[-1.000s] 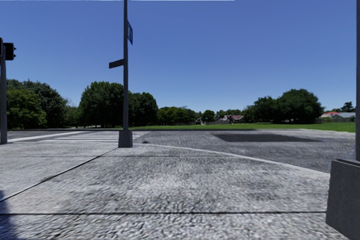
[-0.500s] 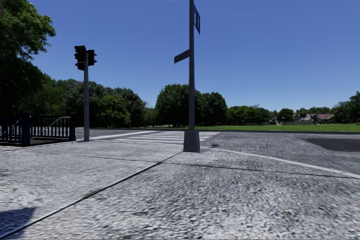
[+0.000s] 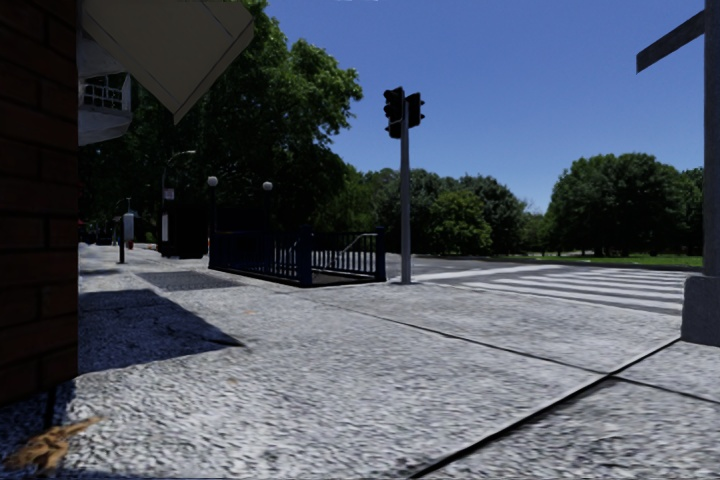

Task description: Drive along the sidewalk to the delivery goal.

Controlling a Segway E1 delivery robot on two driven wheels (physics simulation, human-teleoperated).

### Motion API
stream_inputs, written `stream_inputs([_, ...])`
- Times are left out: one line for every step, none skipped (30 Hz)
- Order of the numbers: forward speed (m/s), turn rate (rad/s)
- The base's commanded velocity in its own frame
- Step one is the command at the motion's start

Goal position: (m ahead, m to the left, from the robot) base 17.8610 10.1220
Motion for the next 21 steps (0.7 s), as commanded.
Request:
stream_inputs([2.0,1.2])
stream_inputs([2.0,1.15])
stream_inputs([2.0,0.42])
stream_inputs([2.0,0.32])
stream_inputs([2.0,0.17])
stream_inputs([2.0,0.17])
stream_inputs([2.0,0.03])
stream_inputs([2.0,0.0])
stream_inputs([2.0,0.0])
stream_inputs([2.0,0.0])
stream_inputs([2.0,0.0])
stream_inputs([2.0,0.0])
stream_inputs([2.0,0.0])
stream_inputs([2.0,0.0])
stream_inputs([2.0,0.0])
stream_inputs([2.0,-1.2])
stream_inputs([2.0,-1.2])
stream_inputs([2.0,-1.2])
stream_inputs([2.0,-1.2])
stream_inputs([2.0,-1.2])
stream_inputs([2.0,-1.2])
